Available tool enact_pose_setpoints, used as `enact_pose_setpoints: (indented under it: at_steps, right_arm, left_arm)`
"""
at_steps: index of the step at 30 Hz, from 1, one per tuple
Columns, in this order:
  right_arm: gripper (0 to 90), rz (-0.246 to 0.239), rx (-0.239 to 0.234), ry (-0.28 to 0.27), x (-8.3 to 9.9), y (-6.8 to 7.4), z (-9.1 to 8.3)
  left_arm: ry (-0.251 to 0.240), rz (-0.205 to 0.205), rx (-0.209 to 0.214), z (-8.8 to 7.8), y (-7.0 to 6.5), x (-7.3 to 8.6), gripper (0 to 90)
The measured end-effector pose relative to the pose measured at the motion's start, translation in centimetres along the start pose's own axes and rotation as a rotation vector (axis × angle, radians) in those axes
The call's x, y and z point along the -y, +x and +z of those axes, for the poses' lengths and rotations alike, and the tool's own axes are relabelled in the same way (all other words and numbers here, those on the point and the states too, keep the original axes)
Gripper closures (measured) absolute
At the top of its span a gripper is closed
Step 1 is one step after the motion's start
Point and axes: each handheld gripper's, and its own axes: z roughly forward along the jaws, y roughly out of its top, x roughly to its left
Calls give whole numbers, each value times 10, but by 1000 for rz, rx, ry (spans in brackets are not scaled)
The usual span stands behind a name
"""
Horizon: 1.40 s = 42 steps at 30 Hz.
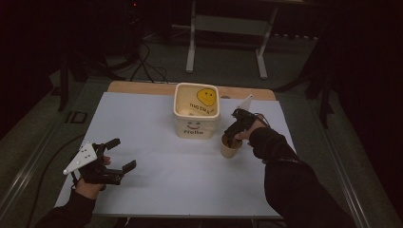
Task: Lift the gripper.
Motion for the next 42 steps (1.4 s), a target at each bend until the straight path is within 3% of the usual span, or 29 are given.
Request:
enact_pose_setpoints:
  at_steps: [14, 18, 33, 40, 42]
  right_arm:
    - [81, -9, 1, -29, 1, 4, -35]
    - [81, -17, 28, -33, 2, 5, -44]
    - [82, -23, 22, -61, 6, 4, -79]
    - [82, -54, 43, -75, 10, 8, -104]
    - [82, -89, 42, -62, 11, 10, -110]
  left_arm:
    - [-3, 4, 5, 0, 0, -1, 6]
    - [-3, 6, 7, 0, -1, -1, 6]
    - [-6, 10, 16, 0, -2, -1, 7]
    - [-5, 14, 19, 0, -2, -1, 6]
    - [-8, 13, 21, -1, -2, -1, 7]
